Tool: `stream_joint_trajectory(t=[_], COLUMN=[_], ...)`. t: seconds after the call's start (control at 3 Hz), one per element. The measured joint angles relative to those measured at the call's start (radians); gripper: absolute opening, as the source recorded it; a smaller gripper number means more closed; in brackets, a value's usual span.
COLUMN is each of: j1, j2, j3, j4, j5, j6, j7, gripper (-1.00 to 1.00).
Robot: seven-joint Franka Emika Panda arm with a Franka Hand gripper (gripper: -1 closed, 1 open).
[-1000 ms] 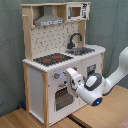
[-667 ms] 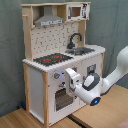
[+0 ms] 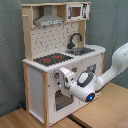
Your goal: Play with the kitchen
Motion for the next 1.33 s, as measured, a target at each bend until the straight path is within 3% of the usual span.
stream_joint_trajectory(t=[0.33, 0.67, 1.0, 1.33], j1=[-0.030, -0.034, -0.034, -0.034], j2=[-0.009, -0.009, -0.009, -0.006], j3=[0.000, -0.001, -0.001, -0.001], j4=[0.024, 0.025, 0.025, 0.037], j5=[0.000, 0.000, 0.000, 0.002], j6=[0.020, 0.020, 0.020, 0.022], j7=[-0.090, -0.095, -0.095, -0.194], gripper=[1.00, 1.00, -1.00, -1.00])
